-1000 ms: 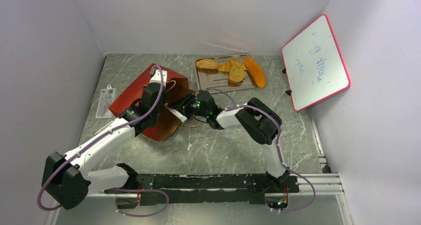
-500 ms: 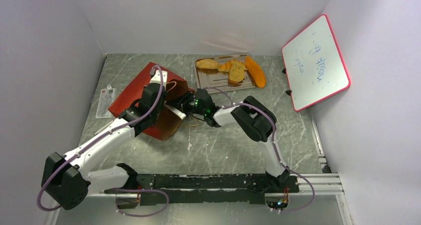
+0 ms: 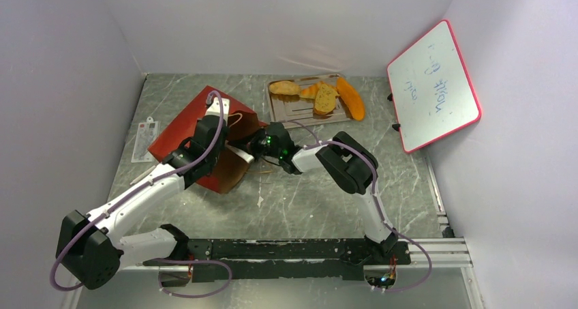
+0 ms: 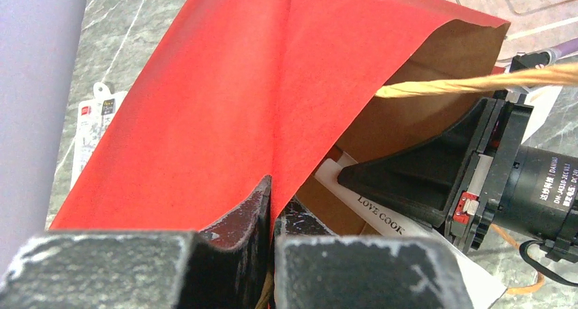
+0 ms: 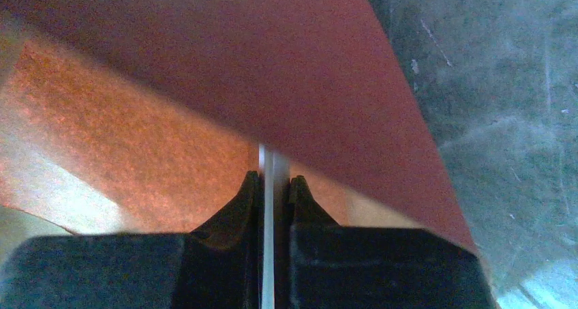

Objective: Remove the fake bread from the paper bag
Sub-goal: Take out the fake bread from the paper bag.

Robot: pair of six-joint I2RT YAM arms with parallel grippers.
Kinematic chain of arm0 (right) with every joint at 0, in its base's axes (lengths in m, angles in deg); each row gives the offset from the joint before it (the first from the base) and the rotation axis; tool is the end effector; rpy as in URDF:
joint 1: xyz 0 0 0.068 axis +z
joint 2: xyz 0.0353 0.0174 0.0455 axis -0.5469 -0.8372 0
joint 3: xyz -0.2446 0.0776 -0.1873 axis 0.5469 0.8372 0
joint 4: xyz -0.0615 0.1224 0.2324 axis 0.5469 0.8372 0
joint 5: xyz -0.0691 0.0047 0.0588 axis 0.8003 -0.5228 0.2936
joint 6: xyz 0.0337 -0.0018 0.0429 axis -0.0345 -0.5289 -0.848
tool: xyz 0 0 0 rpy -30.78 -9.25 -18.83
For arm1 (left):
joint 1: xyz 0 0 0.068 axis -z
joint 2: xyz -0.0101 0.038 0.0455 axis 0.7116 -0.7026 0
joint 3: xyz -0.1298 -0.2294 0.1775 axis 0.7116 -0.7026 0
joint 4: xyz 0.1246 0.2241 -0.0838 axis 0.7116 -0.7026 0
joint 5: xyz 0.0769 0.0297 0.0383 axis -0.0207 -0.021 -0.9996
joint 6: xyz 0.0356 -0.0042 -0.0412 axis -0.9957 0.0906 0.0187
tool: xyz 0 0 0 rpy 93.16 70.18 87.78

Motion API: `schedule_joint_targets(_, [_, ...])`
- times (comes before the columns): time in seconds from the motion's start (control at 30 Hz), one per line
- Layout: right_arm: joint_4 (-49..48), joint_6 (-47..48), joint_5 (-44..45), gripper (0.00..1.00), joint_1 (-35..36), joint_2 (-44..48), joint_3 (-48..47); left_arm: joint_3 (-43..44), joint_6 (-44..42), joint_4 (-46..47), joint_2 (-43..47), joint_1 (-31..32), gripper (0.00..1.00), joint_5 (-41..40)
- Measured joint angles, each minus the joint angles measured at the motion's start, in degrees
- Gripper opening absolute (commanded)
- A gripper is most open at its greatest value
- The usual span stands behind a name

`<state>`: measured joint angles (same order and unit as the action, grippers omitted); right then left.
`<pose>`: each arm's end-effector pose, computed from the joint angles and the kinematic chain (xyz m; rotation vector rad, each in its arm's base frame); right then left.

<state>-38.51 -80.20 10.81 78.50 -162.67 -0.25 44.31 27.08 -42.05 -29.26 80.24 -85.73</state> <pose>0.3352 0.3543 0.1486 0.7844 2.2517 1.7754 0.2058 -0.1178 0.3260 0.1312 1.9738 0.1754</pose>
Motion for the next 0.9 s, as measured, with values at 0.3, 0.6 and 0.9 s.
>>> schedule_joint_targets(0.3, [-0.04, 0.96, 0.26, 0.00, -0.02, 1.14, 2.03, 0.02, 0.50, -0.17, -0.57, 0.17, 0.07, -2.67])
schedule_joint_targets(0.6, [-1.18, 1.53, 0.63, 0.00, -0.50, 9.29, 12.17, 3.34, 0.46, 1.25, -6.49, 0.26, 0.07, -7.69])
schedule_joint_targets(0.9, [-1.29, 3.04, 0.61, 0.00, -1.70, 18.78, 19.96, 3.80, -0.46, 4.04, -10.25, -1.55, 0.07, -8.81])
